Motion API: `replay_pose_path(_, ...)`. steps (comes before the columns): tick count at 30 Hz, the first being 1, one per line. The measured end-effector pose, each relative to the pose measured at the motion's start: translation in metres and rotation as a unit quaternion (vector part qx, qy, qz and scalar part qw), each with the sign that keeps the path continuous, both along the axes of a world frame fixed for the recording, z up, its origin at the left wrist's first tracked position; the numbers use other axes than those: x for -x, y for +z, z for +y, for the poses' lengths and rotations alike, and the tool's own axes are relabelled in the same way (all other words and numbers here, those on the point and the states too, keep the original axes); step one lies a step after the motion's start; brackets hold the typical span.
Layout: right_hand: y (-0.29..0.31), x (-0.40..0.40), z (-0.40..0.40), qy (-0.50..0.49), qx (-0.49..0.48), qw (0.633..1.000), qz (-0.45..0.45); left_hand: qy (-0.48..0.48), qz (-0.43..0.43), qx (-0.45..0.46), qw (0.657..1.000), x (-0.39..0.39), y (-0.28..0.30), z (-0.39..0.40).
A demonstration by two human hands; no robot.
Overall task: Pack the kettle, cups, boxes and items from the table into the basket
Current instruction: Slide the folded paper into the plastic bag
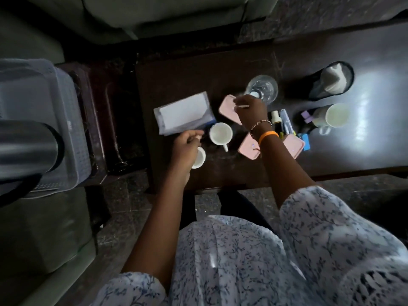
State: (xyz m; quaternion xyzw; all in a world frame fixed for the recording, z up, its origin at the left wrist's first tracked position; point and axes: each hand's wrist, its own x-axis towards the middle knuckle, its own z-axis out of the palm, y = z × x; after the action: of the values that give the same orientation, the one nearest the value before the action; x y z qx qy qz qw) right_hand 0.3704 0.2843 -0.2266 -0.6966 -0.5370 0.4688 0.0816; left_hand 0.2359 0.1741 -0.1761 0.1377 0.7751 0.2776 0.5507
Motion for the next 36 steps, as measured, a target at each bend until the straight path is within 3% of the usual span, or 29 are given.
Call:
replay_pose_path(5, 0.006, -0.093, 0.02, -0.067, -0.093, 0.99, -0.081, -0.023, -0.035, 0.004, 0.999, -0.056, -0.01, 0.042)
replay_pose_path(9, 0.003, -0.149, 0.044, -0.131, -0.138, 0.973, -0.129, -0.119, -0.013, -0.002, 0.993, -0.089, -0.017, 0.07)
replay_pose_path(12, -0.003, -0.176, 0.062, -0.109, -0.151, 0.961, -0.202, -0.148, -0.012, -0.004, 0.989, -0.101, -0.021, 0.087)
replay_pose_path(15, -0.014, -0.191, 0.08, -0.046, -0.1, 0.966, -0.235, -0.164, -0.005, 0.004, 0.986, -0.106, -0.026, 0.097)
replay_pose_path(20, -0.035, -0.197, 0.097, 0.036, -0.03, 0.973, -0.225, -0.202, 0.026, 0.046, 0.978, -0.105, -0.037, 0.106)
replay_pose_path(25, -0.039, -0.195, 0.097, 0.031, -0.072, 0.968, -0.239, -0.22, -0.021, 0.024, 0.975, -0.106, -0.035, 0.109)
replay_pose_path(31, -0.04, -0.151, 0.069, 0.055, -0.125, 0.973, -0.188, -0.216, -0.03, 0.006, 0.976, -0.107, -0.036, 0.109)
replay_pose_path(36, -0.047, -0.122, 0.06, 0.078, -0.109, 0.973, -0.188, -0.215, -0.064, -0.001, 0.974, -0.102, -0.04, 0.103)
